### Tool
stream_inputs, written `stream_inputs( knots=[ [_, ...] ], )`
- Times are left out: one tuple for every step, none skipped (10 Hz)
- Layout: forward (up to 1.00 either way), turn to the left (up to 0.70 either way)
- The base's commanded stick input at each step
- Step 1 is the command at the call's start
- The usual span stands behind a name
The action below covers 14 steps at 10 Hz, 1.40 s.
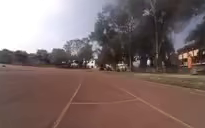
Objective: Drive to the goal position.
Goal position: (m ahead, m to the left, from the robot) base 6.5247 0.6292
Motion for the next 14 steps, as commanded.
stream_inputs(
  knots=[
    [0.70,0.00],
    [0.70,0.00],
    [0.70,0.00],
    [0.70,0.00],
    [0.70,0.00],
    [0.70,0.00],
    [0.70,0.00],
    [0.70,0.00],
    [0.70,0.00],
    [0.70,0.00],
    [0.70,0.00],
    [0.70,0.00],
    [0.70,0.00],
    [0.70,0.00]
  ],
)
